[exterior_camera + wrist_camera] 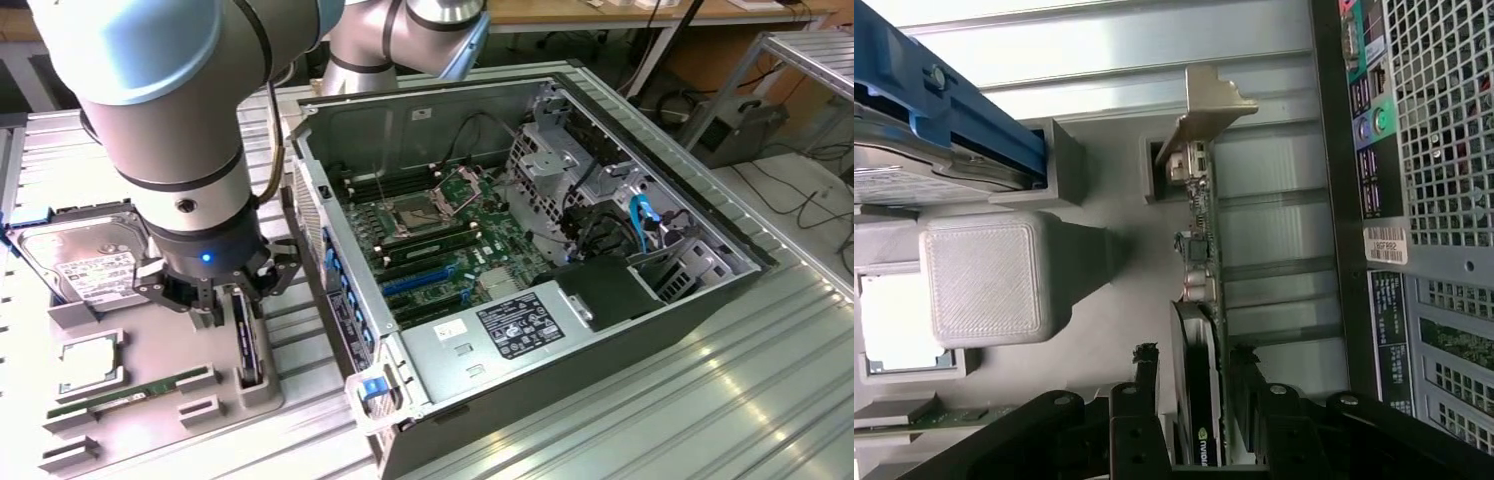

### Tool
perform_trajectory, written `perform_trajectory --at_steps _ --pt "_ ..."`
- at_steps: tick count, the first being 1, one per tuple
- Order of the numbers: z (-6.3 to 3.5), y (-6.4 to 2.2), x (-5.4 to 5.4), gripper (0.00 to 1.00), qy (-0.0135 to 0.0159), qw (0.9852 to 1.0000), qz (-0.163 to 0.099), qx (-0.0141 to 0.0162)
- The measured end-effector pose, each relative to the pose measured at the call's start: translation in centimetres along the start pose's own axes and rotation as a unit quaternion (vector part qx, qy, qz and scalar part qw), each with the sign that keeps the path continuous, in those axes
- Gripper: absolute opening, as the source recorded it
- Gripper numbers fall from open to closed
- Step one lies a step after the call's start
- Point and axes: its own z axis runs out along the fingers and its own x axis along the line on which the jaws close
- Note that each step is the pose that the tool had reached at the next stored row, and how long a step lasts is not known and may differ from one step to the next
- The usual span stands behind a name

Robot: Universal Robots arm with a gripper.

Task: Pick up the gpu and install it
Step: 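Pick up the gpu and move the gpu toward the slot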

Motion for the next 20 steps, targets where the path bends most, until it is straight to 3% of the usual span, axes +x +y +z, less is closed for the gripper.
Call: perform_trajectory --at_steps 15,17,18,20 --pt "0.3 0.15 0.02 0.42 0.0006 1.0 0.0 0.0003" --pt "0.31 0.15 0.01 0.41 0.0006 1.0 0.0 0.0002" --pt "0.31 0.15 0.01 0.33 0.0007 1.0 0.0 0.0003" --pt "0.31 0.15 0.02 0.33 0.0006 1.0 0.0 0.0003"
